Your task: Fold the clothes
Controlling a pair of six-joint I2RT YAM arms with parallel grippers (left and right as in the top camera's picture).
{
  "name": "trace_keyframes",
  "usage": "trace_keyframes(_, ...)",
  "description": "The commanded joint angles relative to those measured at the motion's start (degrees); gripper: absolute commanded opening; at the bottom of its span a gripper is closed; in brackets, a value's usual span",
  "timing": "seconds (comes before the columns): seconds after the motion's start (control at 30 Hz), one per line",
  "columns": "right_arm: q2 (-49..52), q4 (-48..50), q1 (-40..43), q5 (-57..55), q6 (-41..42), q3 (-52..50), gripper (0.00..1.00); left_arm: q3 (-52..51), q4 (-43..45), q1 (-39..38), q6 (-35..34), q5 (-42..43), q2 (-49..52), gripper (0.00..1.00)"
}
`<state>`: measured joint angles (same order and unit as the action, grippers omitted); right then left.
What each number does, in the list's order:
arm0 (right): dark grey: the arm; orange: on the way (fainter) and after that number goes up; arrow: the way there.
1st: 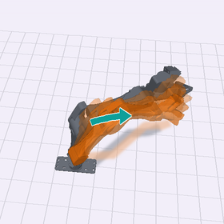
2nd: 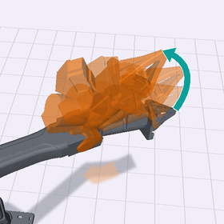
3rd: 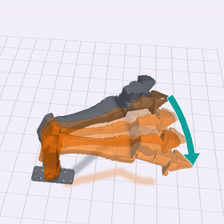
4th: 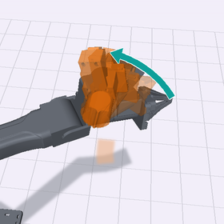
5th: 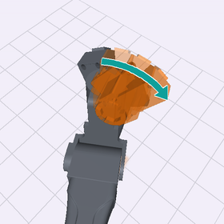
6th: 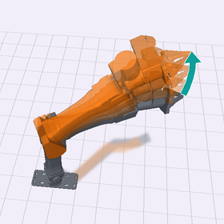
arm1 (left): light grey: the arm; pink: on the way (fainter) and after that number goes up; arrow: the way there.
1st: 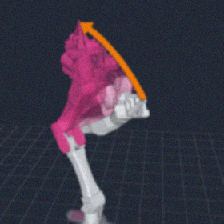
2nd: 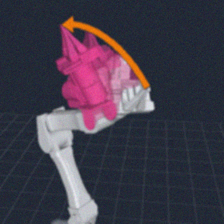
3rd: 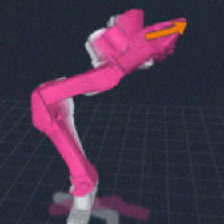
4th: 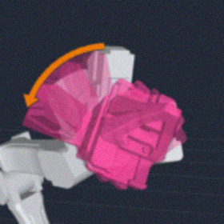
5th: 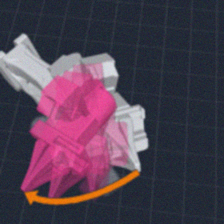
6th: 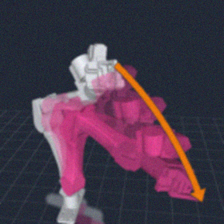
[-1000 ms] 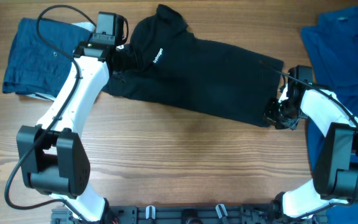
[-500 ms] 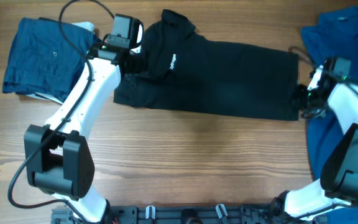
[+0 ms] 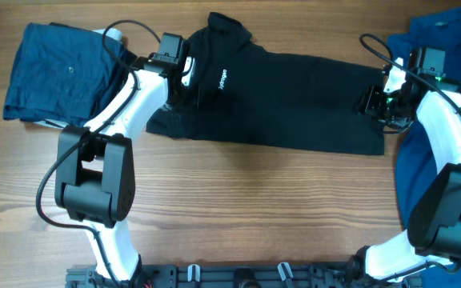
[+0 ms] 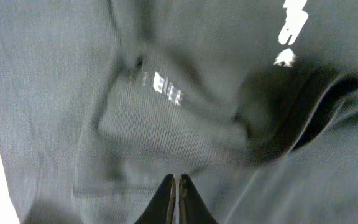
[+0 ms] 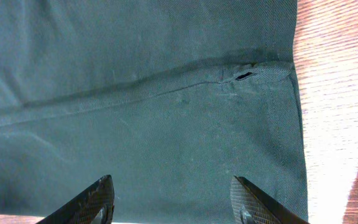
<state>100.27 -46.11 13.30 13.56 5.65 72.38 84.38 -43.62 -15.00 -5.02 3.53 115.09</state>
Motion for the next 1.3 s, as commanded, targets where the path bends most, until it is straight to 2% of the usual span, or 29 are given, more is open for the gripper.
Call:
trace_keyframes(0.0,-0.5,0.2,-0.1,-0.9,-1.2,0.5,0.61,0.3,3.9,-0.4,-0.1,0.9,1.0,0.06)
trace_keyframes(0.2,-0.5,0.2,-0.1,-2.6,-1.2,0.5,0.61,0.3,5.9,-0.4,-0.4,0.9,5.9,0.05)
trace_keyframes(0.4,-0.5,0.7,-0.1,-2.6,-1.2,0.5,0.61,0.4,23.5,-0.4,-6.5,0.7,6.0,0.05)
trace_keyframes(0.47,-0.5,0.9,-0.1,-3.3,-1.2,0.5,0.61,2.3,25.9,-0.4,-8.7,0.7,5.9,0.09)
trace_keyframes(0.53,-0.5,0.8,-0.1,-3.5,-1.2,0.5,0.61,5.6,24.3,-0.1,-12.4,0.7,4.9,0.17)
trace_keyframes(0.57,-0.5,0.8,-0.1,-3.5,-1.2,0.5,0.61,6.9,21.2,-0.1,-13.6,0.7,3.9,0.17)
trace_keyframes(0.63,-0.5,0.6,-0.1,-3.5,-1.2,0.5,0.61,8.7,12.7,-0.3,-13.6,1.0,2.3,0.13)
trace_keyframes(0.67,-0.5,0.7,-0.1,-3.4,-1.2,0.5,0.61,8.8,7.1,-0.6,-13.0,1.8,1.3,0.04)
trace_keyframes(0.73,-0.5,0.6,-0.1,-3.4,-1.2,0.5,0.61,8.8,-0.9,-1.7,-10.2,6.3,1.1,0.04)
trace_keyframes(0.87,-0.5,0.2,-0.1,-3.4,-1.2,0.5,0.61,8.4,-8.6,-3.9,-10.2,3.0,2.0,0.04)
trace_keyframes(1.03,-0.5,0.3,-0.1,-3.4,-1.2,0.5,0.61,4.9,-8.7,-4.3,-10.2,1.8,2.0,0.04)
trace_keyframes(1.27,-0.5,0.4,-0.1,-3.4,-1.1,0.5,0.61,-1.4,1.6,-4.3,-10.4,-0.1,2.0,0.04)
